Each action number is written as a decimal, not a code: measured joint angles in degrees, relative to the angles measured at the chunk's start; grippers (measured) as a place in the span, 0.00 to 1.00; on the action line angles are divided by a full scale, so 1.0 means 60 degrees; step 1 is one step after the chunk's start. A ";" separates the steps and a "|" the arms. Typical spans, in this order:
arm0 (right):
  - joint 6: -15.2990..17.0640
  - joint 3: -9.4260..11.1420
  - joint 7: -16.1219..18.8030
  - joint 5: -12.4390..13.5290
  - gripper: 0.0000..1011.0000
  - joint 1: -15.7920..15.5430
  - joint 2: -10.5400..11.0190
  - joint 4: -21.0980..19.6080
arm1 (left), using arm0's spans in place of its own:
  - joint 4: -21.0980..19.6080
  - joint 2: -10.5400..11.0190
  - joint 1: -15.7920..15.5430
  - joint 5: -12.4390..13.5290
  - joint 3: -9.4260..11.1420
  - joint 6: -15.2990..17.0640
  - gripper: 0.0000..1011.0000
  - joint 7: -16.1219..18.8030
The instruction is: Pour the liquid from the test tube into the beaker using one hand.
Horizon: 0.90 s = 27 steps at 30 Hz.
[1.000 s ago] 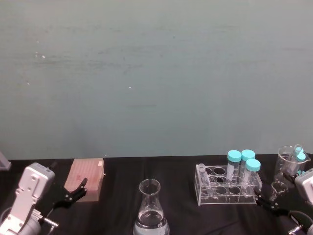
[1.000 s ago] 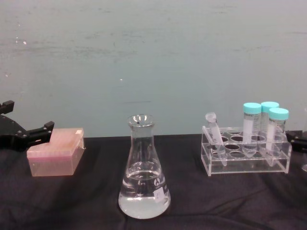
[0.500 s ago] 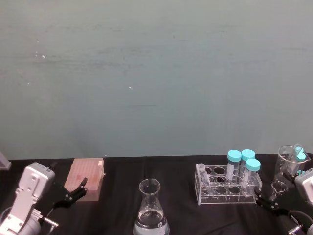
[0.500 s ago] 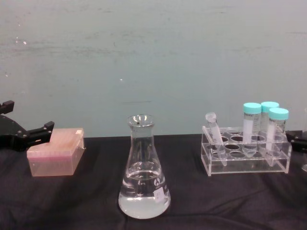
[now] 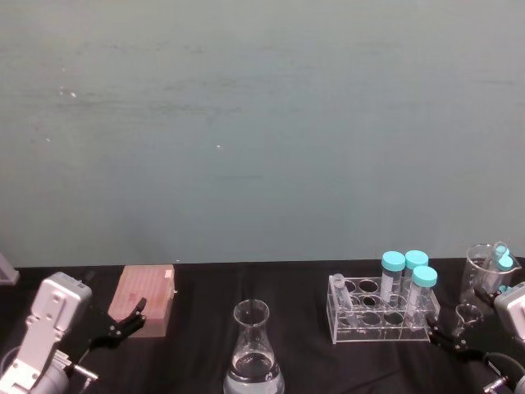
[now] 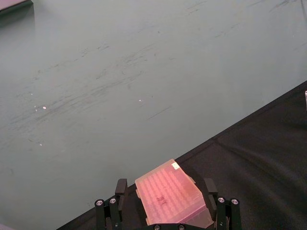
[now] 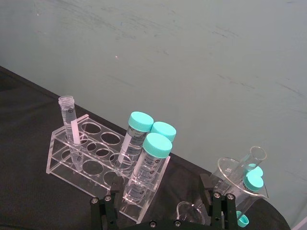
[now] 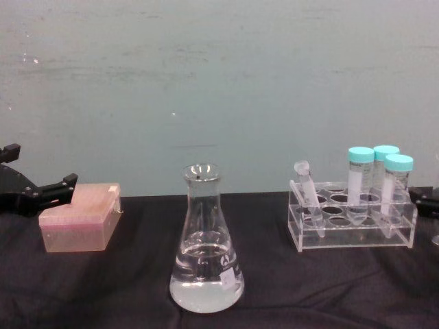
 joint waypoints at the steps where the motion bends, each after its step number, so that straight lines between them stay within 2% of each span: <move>1: 0.0000 0.0000 0.0000 0.0000 0.99 0.0000 0.0000 0.0000 | 0.0000 0.0000 0.0000 0.0000 0.0001 0.0000 0.99 0.0000; 10: -0.0123 0.0018 0.0079 0.0000 0.99 -0.0009 -0.0004 0.0005 | 0.0000 0.0000 0.0000 0.0000 0.0000 0.0000 0.99 0.0000; 20: -0.0960 0.0072 0.1195 0.0092 0.99 0.0133 -0.0171 0.0109 | 0.0000 0.0001 0.0000 0.0000 0.0000 0.0000 0.99 0.0001; 27: -0.1114 -0.0183 0.2133 0.0023 0.99 0.0742 -0.0539 0.0381 | 0.0000 0.0000 0.0000 0.0001 0.0001 0.0000 0.99 0.0000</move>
